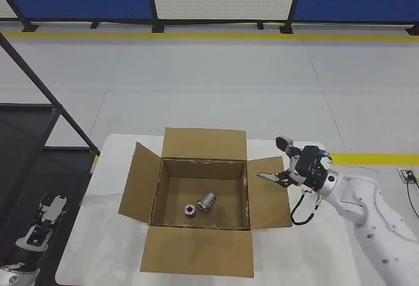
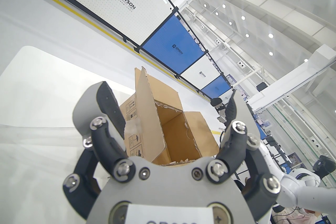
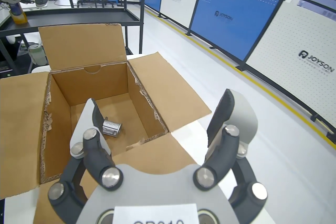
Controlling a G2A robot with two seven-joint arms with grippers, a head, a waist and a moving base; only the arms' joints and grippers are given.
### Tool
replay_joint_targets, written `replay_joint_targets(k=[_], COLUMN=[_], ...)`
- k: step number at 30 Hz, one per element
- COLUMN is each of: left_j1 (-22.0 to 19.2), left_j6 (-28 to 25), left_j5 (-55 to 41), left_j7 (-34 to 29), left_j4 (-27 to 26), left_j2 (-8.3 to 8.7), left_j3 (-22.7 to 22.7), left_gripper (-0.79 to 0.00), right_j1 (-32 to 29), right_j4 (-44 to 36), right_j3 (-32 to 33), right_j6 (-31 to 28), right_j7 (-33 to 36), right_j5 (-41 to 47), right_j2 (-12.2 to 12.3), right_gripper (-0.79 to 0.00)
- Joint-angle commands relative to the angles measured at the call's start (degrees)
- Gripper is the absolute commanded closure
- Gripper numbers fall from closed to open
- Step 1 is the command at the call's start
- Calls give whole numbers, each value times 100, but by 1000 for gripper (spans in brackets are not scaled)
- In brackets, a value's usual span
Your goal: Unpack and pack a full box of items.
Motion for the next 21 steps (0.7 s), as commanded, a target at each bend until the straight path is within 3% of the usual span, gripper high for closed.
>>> replay_joint_targets(k=[1, 8, 14, 17, 21], left_j1=[0, 0, 0, 0, 0], left_j6=[0, 0, 0, 0, 0], left_j5=[0, 0, 0, 0, 0], left_j7=[0, 0, 0, 0, 0], left_j4=[0, 0, 0, 0, 0], left_j2=[0, 0, 0, 0, 0], left_j3=[0, 0, 0, 0, 0], left_gripper=[-785, -785, -785, -785, -785], right_j1=[-566, -1826, -1905, -1786, -1324], right_j4=[-576, -1473, -984, -636, 71], right_j3=[503, 1576, 1805, 1739, 1473], right_j6=[265, 1957, 2800, 2874, 2556], right_j7=[411, 1857, 2808, 3095, 3647], right_j5=[158, 207, 53, 36, 248], right_j2=[84, 208, 220, 211, 185], right_gripper=[-785, -785, -785, -785, -785])
